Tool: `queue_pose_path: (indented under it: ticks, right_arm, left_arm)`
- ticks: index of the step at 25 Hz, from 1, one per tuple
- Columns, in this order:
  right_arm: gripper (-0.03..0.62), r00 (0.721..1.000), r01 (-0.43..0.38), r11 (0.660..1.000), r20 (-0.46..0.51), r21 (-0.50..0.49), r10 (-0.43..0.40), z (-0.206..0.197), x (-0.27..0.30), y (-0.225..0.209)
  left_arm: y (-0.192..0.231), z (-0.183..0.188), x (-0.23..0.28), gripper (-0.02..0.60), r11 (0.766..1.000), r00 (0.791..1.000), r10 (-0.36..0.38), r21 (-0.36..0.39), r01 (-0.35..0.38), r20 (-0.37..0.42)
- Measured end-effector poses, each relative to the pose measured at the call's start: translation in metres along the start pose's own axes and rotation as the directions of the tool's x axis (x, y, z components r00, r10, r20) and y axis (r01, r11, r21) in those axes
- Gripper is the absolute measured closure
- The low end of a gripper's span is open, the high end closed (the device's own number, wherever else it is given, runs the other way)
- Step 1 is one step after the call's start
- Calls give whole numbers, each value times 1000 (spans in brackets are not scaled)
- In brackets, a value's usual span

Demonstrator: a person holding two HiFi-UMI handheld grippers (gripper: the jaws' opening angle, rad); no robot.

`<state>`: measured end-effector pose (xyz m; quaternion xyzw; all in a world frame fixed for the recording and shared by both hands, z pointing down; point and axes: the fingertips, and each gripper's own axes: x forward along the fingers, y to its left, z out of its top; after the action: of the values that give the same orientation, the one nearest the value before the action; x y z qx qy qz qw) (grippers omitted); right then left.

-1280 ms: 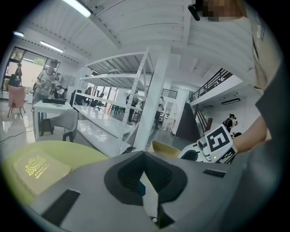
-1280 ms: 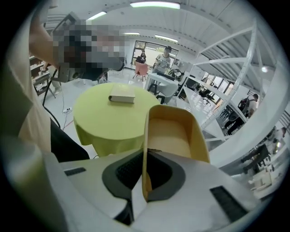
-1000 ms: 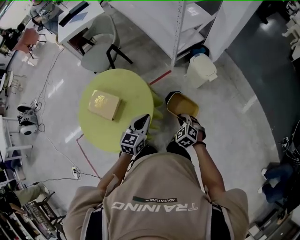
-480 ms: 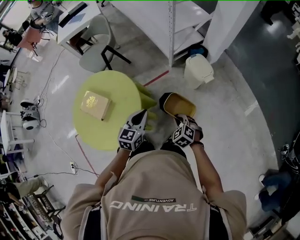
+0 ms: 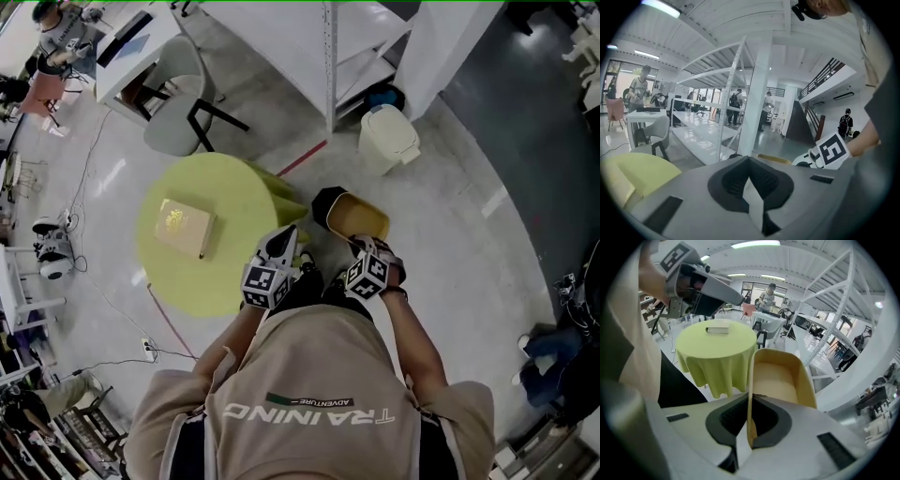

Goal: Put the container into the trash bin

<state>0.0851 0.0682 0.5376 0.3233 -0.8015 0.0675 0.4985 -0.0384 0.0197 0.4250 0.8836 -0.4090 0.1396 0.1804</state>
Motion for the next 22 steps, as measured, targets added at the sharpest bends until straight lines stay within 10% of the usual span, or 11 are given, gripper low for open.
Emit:
queue_pose_path:
  ticks: [10,22]
  right_arm:
    - [585,999,1,1000,-54,16,0,24,30,-15]
    - [585,986,-138,987,-111,-86,128,-29,107,-34]
  left_arm:
    - [42,4,44,580,998,997,-68,-21,67,-23]
    - [31,-65,118,580,994,985,2,-106,-21,-172]
